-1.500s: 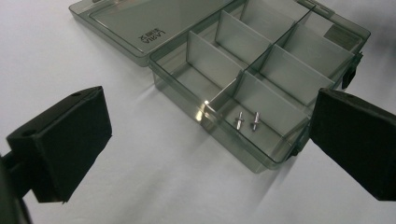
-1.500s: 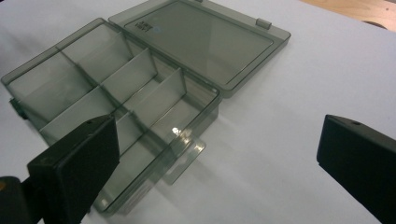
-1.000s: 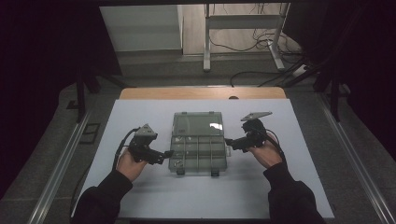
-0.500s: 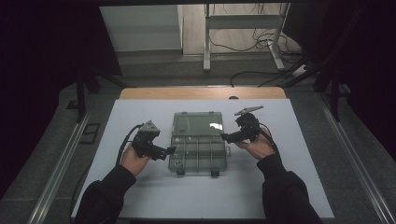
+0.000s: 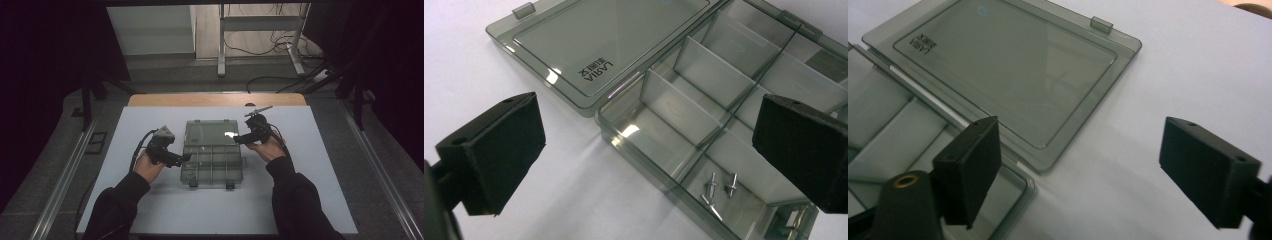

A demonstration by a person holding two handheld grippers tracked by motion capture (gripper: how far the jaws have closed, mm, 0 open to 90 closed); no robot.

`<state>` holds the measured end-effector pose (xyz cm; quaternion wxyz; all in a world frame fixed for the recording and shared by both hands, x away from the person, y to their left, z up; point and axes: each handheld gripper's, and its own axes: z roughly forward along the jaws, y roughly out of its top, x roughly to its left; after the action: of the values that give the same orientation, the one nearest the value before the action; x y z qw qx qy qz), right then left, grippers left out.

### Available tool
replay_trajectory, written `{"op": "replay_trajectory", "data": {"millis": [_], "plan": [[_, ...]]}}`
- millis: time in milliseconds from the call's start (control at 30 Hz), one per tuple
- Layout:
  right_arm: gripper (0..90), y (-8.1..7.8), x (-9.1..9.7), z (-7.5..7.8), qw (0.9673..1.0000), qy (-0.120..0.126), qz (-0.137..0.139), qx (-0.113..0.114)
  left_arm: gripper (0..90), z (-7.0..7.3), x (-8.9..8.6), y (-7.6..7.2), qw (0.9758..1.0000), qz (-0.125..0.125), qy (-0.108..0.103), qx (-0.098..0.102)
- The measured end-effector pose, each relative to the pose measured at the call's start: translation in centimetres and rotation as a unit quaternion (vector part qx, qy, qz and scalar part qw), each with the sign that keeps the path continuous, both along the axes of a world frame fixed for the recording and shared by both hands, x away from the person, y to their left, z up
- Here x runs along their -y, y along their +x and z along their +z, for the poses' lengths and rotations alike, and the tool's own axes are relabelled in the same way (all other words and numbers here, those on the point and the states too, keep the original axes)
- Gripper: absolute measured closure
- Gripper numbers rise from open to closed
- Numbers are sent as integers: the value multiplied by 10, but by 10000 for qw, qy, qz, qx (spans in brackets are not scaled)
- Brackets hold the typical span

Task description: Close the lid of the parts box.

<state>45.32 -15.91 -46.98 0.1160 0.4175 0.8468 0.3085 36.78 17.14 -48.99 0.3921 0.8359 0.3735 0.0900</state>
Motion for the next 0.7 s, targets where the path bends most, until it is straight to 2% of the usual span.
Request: {"op": "replay_trajectory", "data": {"millis": [167, 333, 467, 567, 700], "plan": [[293, 10, -6, -5, 9999, -153, -28, -62, 11, -2, 2, 3, 10000, -12, 4, 1], [447, 15, -10, -13, 9997, -252, 12, -53, 11, -5, 2, 3, 10000, -1, 40, -8], [551, 19, -12, -17, 9993, -307, -61, -208, 10, -6, 3, 3, 10000, -15, 61, -48], [620, 23, -14, -18, 9990, -257, -145, -334, 9, -7, 3, 3, 10000, -1, 68, -58], [684, 27, -17, -20, 9985, -261, -194, -447, 9, -7, 1, 2, 10000, 11, 55, -62]]}}
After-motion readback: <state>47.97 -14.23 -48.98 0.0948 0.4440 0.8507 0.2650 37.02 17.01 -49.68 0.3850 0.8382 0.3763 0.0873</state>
